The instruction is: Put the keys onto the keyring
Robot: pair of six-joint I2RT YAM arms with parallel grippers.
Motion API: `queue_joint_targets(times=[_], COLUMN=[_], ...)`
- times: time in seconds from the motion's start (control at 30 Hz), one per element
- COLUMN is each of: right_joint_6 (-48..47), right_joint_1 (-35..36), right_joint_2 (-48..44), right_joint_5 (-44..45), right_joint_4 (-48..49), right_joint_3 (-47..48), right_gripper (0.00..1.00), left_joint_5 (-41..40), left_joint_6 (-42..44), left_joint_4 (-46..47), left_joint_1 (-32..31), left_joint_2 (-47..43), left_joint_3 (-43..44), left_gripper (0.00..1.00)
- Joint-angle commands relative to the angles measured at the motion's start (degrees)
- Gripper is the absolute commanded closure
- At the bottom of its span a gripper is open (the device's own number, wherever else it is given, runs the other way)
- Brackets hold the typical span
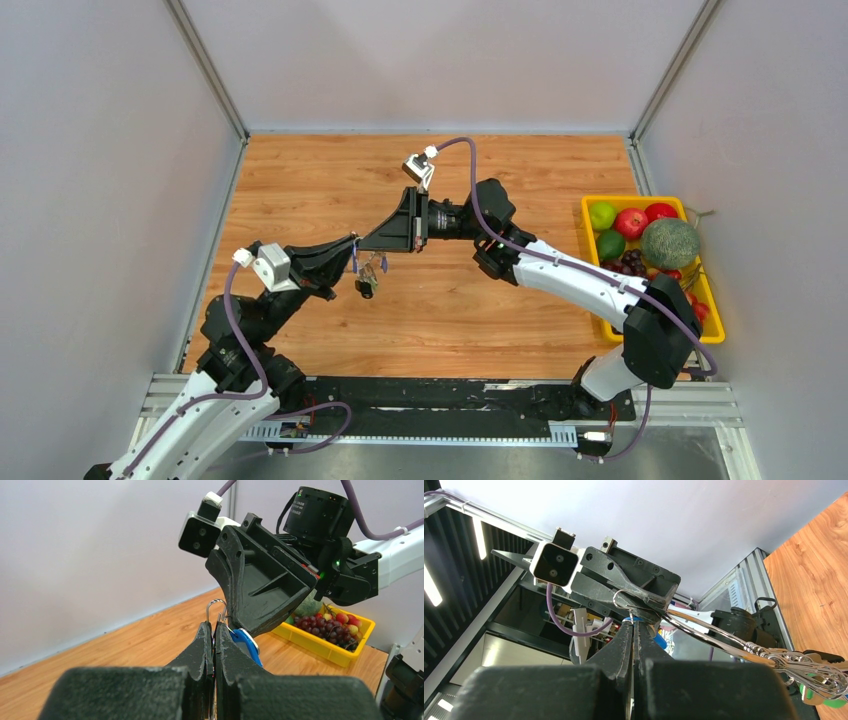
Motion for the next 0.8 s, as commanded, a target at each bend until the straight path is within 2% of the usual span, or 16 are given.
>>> queue_joint_targets(times=[0.0,0.77], right_joint_6=[1.16,5.93], right_joint_1=[0.11,0.09], right_joint_2=[-1.31,-0.83], right_joint_5=[2.79,4.72], right_joint_4=[2.68,4.4], right_joint_3=[0.05,-0.68], right_gripper=[1.0,1.0], left_joint_5=[2.47,2.53], left_joint_6=[0.34,1.14], left_joint_4=[5.57,9.81], left_joint_1=[-0.06,-0.06], left_joint_2=[-0.71,-1.67], left_joint_3=[0.2,-2.19], left_gripper=[1.0,1.0])
